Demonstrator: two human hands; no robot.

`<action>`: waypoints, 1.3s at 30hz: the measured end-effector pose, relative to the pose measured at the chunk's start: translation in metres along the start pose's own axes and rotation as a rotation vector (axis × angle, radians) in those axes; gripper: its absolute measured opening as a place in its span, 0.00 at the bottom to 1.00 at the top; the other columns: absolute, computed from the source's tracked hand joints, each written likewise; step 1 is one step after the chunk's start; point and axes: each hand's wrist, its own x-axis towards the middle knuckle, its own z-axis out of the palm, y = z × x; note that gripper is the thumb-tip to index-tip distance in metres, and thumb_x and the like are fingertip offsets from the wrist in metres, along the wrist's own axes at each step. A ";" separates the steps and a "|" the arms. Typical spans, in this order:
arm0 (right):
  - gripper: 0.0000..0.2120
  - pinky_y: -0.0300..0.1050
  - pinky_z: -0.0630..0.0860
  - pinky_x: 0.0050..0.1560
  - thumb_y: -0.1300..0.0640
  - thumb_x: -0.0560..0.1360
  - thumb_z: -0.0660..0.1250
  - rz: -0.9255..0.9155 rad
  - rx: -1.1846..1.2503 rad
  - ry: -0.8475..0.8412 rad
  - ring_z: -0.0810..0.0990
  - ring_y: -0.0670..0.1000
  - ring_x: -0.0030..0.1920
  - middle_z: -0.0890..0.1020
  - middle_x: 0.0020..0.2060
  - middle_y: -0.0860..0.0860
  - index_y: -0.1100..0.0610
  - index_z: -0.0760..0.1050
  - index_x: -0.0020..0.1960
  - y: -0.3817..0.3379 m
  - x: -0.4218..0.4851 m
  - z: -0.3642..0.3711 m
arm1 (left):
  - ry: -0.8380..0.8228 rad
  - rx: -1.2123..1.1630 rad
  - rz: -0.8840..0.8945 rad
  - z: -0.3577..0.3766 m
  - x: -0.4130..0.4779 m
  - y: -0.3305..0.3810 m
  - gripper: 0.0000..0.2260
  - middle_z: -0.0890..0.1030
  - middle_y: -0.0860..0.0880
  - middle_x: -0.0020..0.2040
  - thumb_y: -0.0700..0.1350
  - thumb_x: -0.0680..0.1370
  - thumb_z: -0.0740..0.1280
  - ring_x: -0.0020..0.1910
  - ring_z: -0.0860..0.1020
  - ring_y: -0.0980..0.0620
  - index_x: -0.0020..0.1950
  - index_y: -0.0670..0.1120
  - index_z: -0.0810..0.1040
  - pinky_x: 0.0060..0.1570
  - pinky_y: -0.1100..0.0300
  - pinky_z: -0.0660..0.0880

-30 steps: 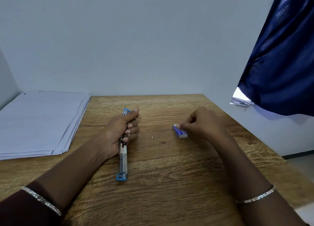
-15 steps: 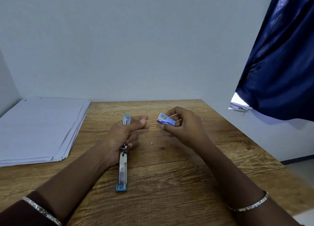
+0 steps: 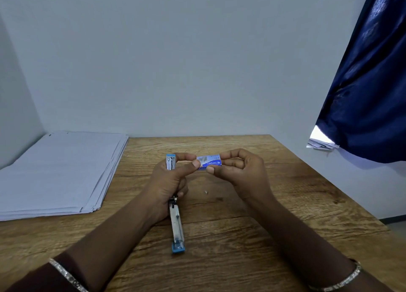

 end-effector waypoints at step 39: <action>0.14 0.43 0.85 0.42 0.73 0.69 0.74 0.372 0.487 0.041 0.87 0.53 0.38 0.85 0.45 0.65 0.66 0.75 0.52 -0.011 0.001 -0.001 | -0.080 0.139 0.165 0.000 -0.002 -0.009 0.13 0.70 0.54 0.25 0.38 0.75 0.74 0.19 0.63 0.58 0.58 0.50 0.82 0.21 0.65 0.68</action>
